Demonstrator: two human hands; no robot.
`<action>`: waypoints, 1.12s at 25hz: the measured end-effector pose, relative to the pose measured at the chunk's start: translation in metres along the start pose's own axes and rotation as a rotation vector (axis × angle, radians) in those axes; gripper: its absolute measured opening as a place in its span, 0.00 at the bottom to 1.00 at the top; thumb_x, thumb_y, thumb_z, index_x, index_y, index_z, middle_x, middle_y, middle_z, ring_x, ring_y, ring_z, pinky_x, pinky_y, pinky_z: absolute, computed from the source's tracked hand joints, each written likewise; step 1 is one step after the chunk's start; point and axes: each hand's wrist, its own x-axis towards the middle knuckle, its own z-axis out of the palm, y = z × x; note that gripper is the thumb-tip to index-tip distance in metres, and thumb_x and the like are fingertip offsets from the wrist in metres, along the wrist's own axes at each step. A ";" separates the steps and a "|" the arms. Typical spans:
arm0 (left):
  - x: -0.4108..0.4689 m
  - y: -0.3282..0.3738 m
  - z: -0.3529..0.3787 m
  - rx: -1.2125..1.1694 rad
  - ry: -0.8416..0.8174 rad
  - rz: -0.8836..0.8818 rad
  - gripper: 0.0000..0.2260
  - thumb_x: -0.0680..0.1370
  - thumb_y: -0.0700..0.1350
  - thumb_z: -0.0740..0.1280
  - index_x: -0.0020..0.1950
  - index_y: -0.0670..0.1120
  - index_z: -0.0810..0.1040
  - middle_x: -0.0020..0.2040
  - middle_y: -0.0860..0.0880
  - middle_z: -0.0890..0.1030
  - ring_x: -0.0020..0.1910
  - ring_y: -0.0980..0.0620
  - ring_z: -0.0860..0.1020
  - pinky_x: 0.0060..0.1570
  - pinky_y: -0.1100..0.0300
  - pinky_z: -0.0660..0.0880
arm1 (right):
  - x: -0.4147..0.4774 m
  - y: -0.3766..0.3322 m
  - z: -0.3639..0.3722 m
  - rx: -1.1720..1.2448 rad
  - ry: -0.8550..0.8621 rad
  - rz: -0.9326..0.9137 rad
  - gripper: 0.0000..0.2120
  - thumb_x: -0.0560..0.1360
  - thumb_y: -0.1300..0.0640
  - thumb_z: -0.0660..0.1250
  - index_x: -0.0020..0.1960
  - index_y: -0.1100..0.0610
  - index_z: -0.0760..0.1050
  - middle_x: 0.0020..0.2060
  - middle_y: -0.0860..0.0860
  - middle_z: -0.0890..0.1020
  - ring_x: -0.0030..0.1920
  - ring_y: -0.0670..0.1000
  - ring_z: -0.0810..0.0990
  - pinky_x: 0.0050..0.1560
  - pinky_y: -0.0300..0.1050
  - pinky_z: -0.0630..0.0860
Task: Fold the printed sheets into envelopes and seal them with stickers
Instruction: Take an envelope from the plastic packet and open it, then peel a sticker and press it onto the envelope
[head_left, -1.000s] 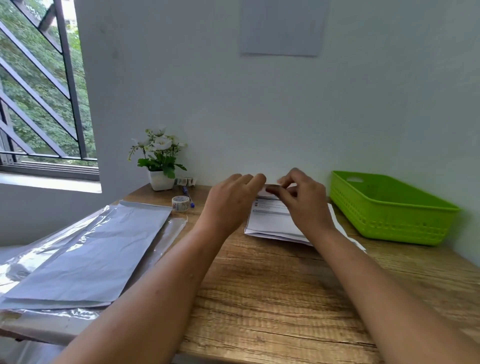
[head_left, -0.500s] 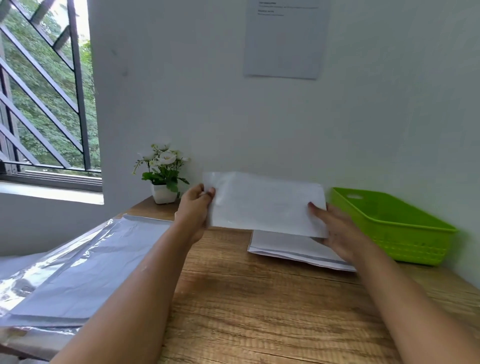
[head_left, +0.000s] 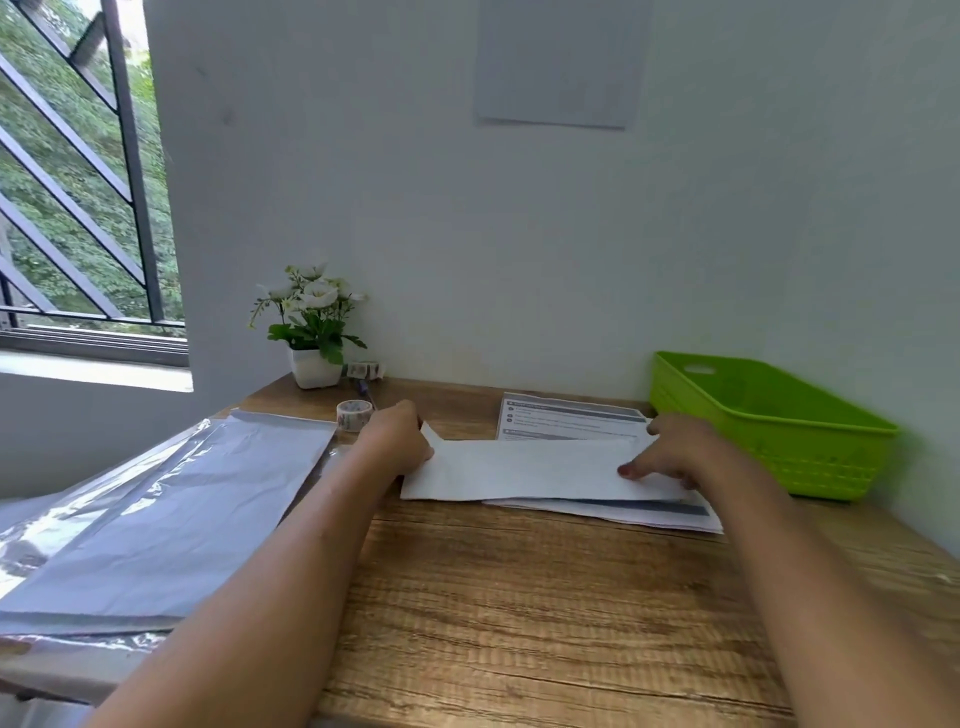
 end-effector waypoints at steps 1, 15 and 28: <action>0.000 0.000 0.001 0.007 0.021 0.010 0.18 0.78 0.42 0.65 0.66 0.42 0.67 0.62 0.42 0.75 0.59 0.44 0.74 0.47 0.58 0.69 | -0.001 -0.002 0.001 -0.037 0.009 -0.027 0.38 0.68 0.46 0.74 0.71 0.60 0.65 0.69 0.57 0.70 0.66 0.57 0.71 0.63 0.50 0.72; 0.013 -0.051 -0.015 0.057 0.165 -0.267 0.21 0.78 0.42 0.62 0.70 0.54 0.67 0.68 0.44 0.69 0.69 0.42 0.64 0.65 0.42 0.61 | 0.011 -0.014 0.031 0.103 0.224 -0.270 0.18 0.72 0.43 0.68 0.58 0.50 0.78 0.63 0.53 0.76 0.64 0.56 0.73 0.64 0.52 0.71; -0.017 0.017 -0.010 -0.346 0.216 0.289 0.12 0.73 0.61 0.67 0.49 0.56 0.79 0.44 0.56 0.79 0.48 0.51 0.75 0.55 0.51 0.70 | -0.015 -0.043 0.033 0.640 0.203 -0.596 0.13 0.75 0.55 0.69 0.59 0.52 0.78 0.54 0.48 0.81 0.53 0.47 0.79 0.51 0.38 0.73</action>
